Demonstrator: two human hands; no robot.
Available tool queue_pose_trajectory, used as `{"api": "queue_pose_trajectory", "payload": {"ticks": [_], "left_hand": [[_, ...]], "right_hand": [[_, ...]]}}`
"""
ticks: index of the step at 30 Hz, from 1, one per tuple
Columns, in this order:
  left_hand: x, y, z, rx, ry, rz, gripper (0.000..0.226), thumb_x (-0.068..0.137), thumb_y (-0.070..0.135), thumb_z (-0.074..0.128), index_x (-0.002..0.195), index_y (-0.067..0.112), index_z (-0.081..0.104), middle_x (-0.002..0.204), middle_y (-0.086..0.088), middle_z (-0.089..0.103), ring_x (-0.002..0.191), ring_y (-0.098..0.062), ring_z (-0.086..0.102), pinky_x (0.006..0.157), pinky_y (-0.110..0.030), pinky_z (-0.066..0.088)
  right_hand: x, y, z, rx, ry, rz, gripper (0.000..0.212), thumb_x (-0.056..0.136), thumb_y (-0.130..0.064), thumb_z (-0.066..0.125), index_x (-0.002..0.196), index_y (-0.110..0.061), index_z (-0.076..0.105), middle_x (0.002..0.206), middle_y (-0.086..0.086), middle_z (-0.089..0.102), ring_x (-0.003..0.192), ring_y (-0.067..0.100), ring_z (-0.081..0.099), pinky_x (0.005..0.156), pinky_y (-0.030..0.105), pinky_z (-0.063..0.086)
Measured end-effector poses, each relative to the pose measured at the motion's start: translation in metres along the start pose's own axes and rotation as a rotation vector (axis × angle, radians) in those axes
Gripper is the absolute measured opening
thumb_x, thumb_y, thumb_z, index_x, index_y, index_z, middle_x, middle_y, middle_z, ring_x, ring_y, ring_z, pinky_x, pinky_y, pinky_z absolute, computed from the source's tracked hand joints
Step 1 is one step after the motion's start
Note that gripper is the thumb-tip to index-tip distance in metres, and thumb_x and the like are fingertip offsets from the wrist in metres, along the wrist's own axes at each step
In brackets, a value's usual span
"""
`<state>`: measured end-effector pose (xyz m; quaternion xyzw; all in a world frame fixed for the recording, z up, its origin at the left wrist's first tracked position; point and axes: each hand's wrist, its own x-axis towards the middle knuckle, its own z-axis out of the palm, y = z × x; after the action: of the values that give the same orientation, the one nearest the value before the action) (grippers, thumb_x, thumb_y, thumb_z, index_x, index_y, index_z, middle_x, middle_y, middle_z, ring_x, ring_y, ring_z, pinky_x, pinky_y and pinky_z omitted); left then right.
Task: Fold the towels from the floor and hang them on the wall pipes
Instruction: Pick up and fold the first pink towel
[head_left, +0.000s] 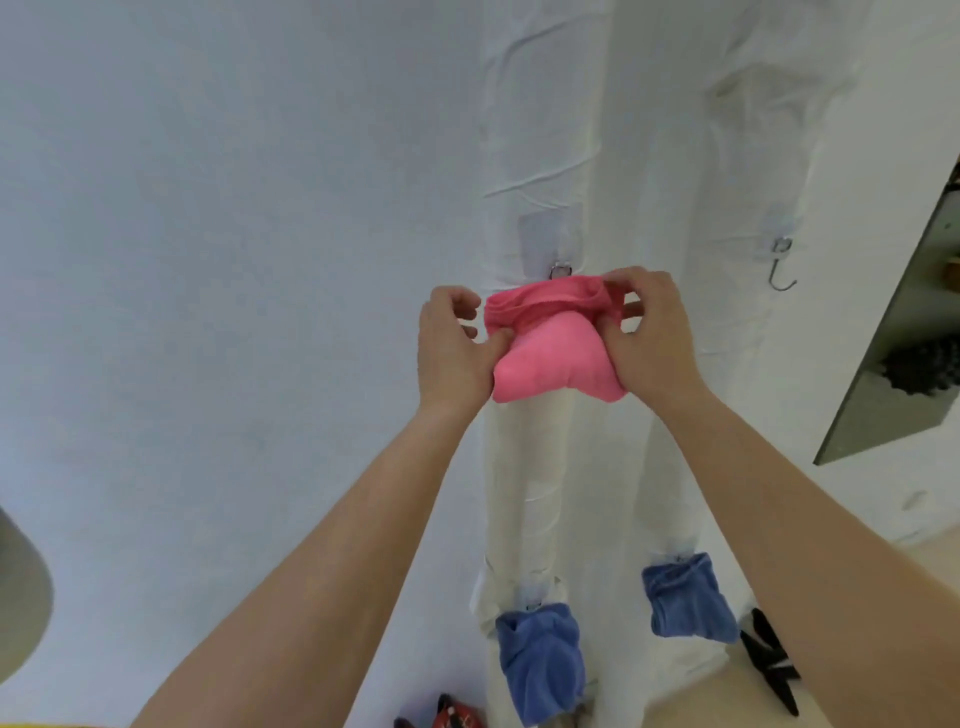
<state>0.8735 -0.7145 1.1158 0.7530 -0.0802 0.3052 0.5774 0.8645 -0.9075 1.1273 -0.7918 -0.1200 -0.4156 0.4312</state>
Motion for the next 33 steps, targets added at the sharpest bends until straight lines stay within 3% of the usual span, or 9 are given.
{"api": "queue_pose_trajectory", "payload": {"ticks": [3, 5, 7, 10, 15, 17, 21, 27, 33], "left_hand": [[-0.002, 0.004, -0.007, 0.148, -0.078, 0.378, 0.024, 0.083, 0.006, 0.066, 0.100, 0.023, 0.065, 0.105, 0.006, 0.057, 0.088, -0.007, 0.061, 0.073, -0.019, 0.051], [-0.003, 0.006, -0.009, 0.136, -0.171, 0.443, 0.020, 0.090, 0.008, 0.060, 0.101, 0.020, 0.072, 0.106, 0.005, 0.063, 0.092, -0.009, 0.063, 0.074, -0.018, 0.052], [-0.007, 0.009, -0.012, 0.077, -0.236, 0.380, 0.017, 0.092, 0.022, 0.060, 0.104, 0.022, 0.072, 0.108, 0.007, 0.064, 0.098, -0.007, 0.062, 0.076, -0.016, 0.051], [-0.017, 0.004, -0.009, 0.075, -0.316, 0.344, 0.036, 0.084, 0.038, 0.068, 0.116, 0.022, 0.069, 0.118, 0.008, 0.059, 0.107, -0.003, 0.059, 0.088, -0.021, 0.053], [-0.022, 0.000, 0.006, 0.200, -0.173, 0.428, 0.038, 0.080, 0.024, 0.075, 0.118, 0.021, 0.068, 0.120, 0.007, 0.062, 0.103, -0.005, 0.058, 0.091, -0.030, 0.051], [-0.022, 0.003, 0.010, 0.239, -0.108, 0.437, 0.034, 0.079, 0.022, 0.075, 0.113, 0.023, 0.070, 0.114, 0.009, 0.064, 0.097, -0.001, 0.058, 0.088, -0.021, 0.048], [-0.027, -0.003, 0.016, 0.224, -0.055, 0.406, 0.033, 0.079, 0.021, 0.075, 0.112, 0.024, 0.071, 0.113, 0.010, 0.066, 0.096, 0.002, 0.058, 0.085, -0.008, 0.042], [-0.023, 0.006, 0.018, 0.261, -0.069, 0.341, 0.030, 0.077, 0.022, 0.073, 0.106, 0.026, 0.069, 0.108, 0.013, 0.065, 0.094, -0.005, 0.060, 0.081, -0.028, 0.052], [-0.022, 0.023, 0.001, 0.418, -0.196, 0.343, 0.036, 0.079, 0.038, 0.069, 0.114, 0.032, 0.064, 0.114, 0.015, 0.055, 0.111, -0.012, 0.049, 0.086, -0.028, 0.046]], "right_hand": [[-0.007, 0.000, -0.001, -0.054, -0.063, -0.076, 0.035, 0.083, 0.000, 0.054, 0.107, -0.015, 0.074, 0.105, -0.001, 0.063, 0.095, 0.009, 0.058, 0.086, 0.021, 0.048], [-0.013, -0.002, -0.004, -0.010, -0.159, -0.005, 0.032, 0.088, -0.018, 0.054, 0.114, -0.016, 0.072, 0.105, -0.002, 0.064, 0.094, 0.008, 0.057, 0.085, 0.014, 0.043], [-0.015, 0.001, -0.004, -0.004, -0.234, 0.040, 0.031, 0.093, -0.034, 0.057, 0.118, -0.021, 0.070, 0.103, -0.005, 0.063, 0.090, 0.005, 0.056, 0.078, 0.009, 0.038], [-0.016, 0.006, 0.000, 0.053, -0.232, 0.118, 0.018, 0.097, -0.033, 0.059, 0.106, -0.024, 0.072, 0.090, -0.006, 0.066, 0.076, 0.002, 0.057, 0.066, 0.011, 0.041], [-0.016, 0.010, 0.001, 0.142, -0.278, 0.185, 0.010, 0.095, -0.030, 0.062, 0.091, -0.027, 0.070, 0.074, -0.011, 0.065, 0.067, 0.004, 0.057, 0.062, 0.022, 0.046], [-0.015, 0.010, 0.000, 0.118, -0.299, 0.187, 0.011, 0.092, -0.030, 0.064, 0.098, -0.024, 0.071, 0.083, -0.003, 0.069, 0.074, 0.011, 0.062, 0.069, 0.029, 0.049], [-0.024, 0.009, 0.010, 0.096, -0.227, 0.200, 0.021, 0.092, -0.019, 0.065, 0.113, -0.019, 0.067, 0.096, -0.002, 0.070, 0.086, 0.016, 0.064, 0.072, 0.021, 0.047], [-0.026, 0.007, 0.019, -0.067, -0.191, 0.223, 0.037, 0.090, -0.028, 0.062, 0.126, -0.019, 0.061, 0.112, 0.005, 0.066, 0.100, 0.024, 0.062, 0.087, 0.036, 0.048], [-0.019, -0.009, -0.005, -0.173, -0.293, 0.197, 0.049, 0.084, -0.045, 0.060, 0.130, -0.027, 0.061, 0.119, 0.006, 0.063, 0.110, 0.024, 0.060, 0.094, 0.035, 0.048]]}}
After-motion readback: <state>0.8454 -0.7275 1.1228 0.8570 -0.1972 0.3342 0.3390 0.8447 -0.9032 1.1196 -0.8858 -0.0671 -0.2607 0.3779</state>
